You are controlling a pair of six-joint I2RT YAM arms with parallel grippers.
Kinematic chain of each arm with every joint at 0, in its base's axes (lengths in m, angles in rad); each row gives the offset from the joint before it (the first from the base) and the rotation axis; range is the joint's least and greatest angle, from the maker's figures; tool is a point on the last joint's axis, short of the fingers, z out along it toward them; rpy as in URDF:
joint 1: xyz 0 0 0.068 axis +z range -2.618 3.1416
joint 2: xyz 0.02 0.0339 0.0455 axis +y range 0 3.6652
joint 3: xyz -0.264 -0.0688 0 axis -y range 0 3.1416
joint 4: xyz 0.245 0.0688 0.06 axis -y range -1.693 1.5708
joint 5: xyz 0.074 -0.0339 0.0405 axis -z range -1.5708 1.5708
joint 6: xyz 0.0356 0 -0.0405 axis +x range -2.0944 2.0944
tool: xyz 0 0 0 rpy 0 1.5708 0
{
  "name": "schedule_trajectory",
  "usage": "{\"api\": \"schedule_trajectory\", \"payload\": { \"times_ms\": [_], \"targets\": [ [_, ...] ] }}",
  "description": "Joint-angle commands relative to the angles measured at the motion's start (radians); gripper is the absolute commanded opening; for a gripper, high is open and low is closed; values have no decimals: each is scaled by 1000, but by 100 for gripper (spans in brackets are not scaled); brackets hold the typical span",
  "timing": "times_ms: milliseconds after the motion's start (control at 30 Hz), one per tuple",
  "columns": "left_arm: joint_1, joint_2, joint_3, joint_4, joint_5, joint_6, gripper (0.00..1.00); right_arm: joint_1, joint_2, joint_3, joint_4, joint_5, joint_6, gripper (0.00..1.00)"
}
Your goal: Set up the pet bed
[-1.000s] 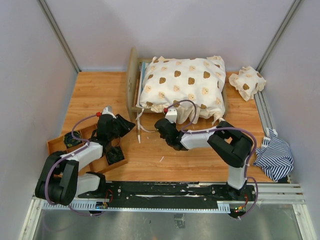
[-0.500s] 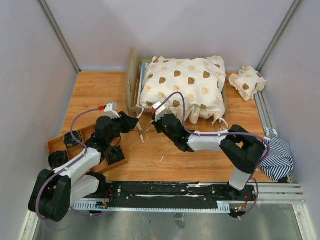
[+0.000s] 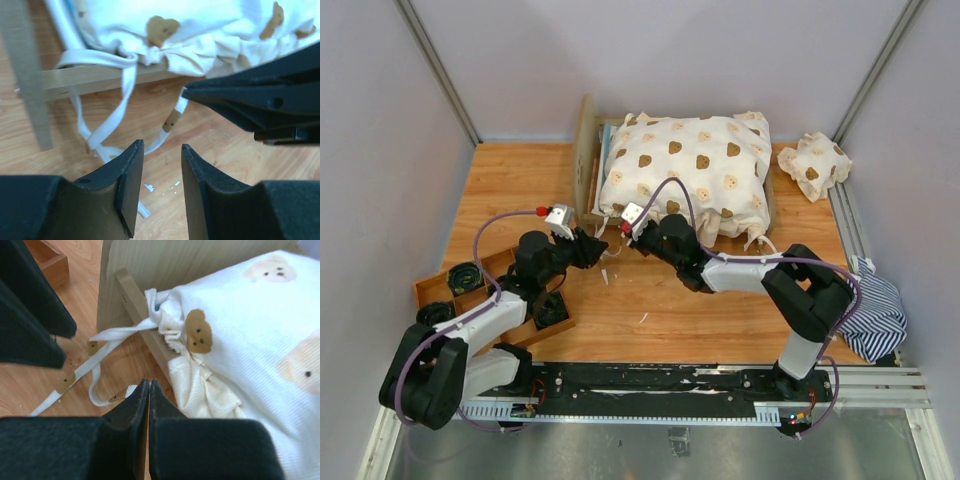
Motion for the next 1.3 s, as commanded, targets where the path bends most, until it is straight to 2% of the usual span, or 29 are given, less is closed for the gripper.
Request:
{"api": "schedule_trajectory", "payload": {
  "times_ms": [0, 167, 400, 500, 567, 600, 633, 733, 800, 1000, 1133, 1267],
  "targets": [
    [-41, 62, 72, 60, 104, 170, 42, -21, -47, 41, -36, -106, 19, 0],
    [-85, 159, 136, 62, 60, 241, 44, -28, -45, 54, -28, -146, 92, 0],
    [-123, 222, 154, 86, -45, 245, 43, -28, -41, 68, -34, -169, 128, 0],
    [-128, 213, 150, 90, -83, 246, 32, -28, -39, 70, -38, -167, 135, 0],
    [-128, 203, 145, 100, -88, 240, 14, -29, -40, 75, -48, -175, 137, 0],
    [-128, 197, 141, 107, -89, 227, 8, -28, -42, 74, -52, -174, 137, 2],
    [-128, 191, 135, 117, -91, 203, 5, -28, -46, 70, -52, -156, 137, 8],
    [-128, 175, 98, 185, -91, 77, 3, -33, -74, 6, 29, -76, 151, 35],
    [-129, 176, 59, 255, -67, -20, 3, -39, -90, -65, 134, -95, 145, 45],
    [-128, 197, 20, 372, -62, -215, 4, -41, -43, -168, 359, -260, 151, 45],
    [-128, 193, 17, 374, -69, -238, 5, -40, 19, -180, 476, -278, 186, 46],
    [-128, 190, 9, 374, -76, -244, 5, -40, 59, -156, 502, -272, 198, 48]
  ]
}}
